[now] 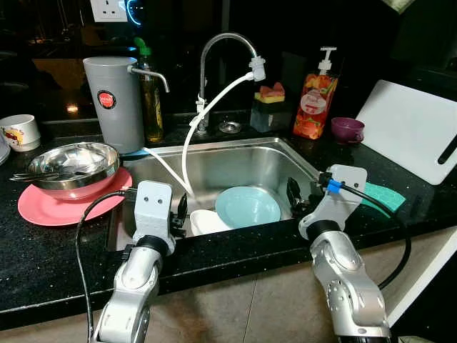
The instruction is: Kitchen organization
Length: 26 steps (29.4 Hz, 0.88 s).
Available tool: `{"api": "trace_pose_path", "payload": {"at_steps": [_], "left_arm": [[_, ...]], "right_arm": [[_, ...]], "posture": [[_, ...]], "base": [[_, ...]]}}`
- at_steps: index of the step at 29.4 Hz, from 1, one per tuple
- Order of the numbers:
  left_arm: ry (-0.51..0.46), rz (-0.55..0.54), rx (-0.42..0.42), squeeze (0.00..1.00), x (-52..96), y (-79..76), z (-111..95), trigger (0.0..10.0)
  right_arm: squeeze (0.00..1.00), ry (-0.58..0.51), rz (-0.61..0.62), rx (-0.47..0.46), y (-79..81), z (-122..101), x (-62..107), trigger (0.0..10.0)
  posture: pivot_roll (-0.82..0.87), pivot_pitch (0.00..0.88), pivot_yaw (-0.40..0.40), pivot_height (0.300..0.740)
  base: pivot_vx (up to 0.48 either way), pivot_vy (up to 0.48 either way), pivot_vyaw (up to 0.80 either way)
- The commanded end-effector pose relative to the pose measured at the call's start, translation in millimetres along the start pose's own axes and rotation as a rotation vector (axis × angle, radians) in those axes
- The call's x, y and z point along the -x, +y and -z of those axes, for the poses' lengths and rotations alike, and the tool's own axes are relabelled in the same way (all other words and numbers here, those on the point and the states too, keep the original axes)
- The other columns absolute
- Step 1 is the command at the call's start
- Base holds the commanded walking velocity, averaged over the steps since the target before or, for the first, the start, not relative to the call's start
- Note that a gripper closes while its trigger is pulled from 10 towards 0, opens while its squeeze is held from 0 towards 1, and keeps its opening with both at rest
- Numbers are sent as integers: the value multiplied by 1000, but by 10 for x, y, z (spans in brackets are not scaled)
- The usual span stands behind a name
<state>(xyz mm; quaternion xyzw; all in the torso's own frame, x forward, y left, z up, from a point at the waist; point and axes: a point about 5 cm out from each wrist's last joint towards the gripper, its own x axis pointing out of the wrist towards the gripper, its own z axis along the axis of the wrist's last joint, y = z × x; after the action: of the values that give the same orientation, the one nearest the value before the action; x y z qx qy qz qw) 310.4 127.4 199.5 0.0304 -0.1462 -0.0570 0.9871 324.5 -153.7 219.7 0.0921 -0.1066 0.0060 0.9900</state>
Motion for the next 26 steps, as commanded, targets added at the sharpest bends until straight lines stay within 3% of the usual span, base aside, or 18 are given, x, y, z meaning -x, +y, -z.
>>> {"api": "trace_pose_path", "payload": {"at_steps": [1, 26], "left_arm": [[8, 11, -13, 0, 4, -1, 7, 10000], [12, 15, -17, 0, 13, 9, 5, 10000]], "right_arm": [[0, 9, 13, -15, -17, 38, 3, 10000], [0, 12, 11, -25, 9, 56, 8, 10000]], "posture": [[91, 55, -36, 740], [98, 57, -34, 740]], "base": [[0, 0, 0], [0, 0, 0]]}}
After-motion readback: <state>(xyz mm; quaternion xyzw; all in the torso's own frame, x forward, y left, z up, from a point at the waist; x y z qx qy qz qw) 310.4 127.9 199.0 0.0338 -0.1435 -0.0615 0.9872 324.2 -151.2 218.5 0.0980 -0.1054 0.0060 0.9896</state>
